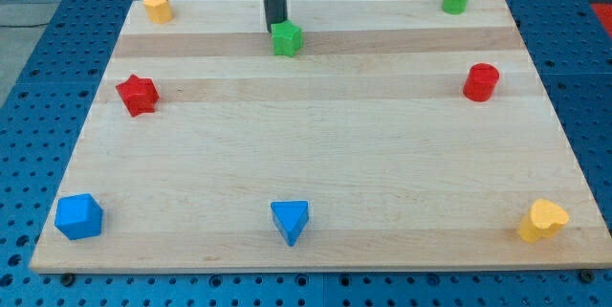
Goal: Slightly move the green star towards the right
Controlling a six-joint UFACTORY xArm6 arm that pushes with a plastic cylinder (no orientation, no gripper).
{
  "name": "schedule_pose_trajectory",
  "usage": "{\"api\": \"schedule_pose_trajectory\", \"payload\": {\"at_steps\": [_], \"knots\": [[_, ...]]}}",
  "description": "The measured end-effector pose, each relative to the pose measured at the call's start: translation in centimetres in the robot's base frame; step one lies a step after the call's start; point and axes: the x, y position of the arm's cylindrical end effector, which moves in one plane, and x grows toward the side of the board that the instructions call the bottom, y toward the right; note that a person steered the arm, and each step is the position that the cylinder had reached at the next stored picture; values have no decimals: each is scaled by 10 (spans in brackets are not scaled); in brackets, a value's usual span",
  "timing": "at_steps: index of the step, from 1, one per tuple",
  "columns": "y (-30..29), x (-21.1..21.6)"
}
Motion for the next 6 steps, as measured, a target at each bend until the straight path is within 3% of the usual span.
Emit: {"api": "schedule_pose_trajectory", "payload": {"at_steps": [1,2,4,5,6], "knots": [[-29,16],[-21,28],[55,25],[51,24],[41,-9]]}}
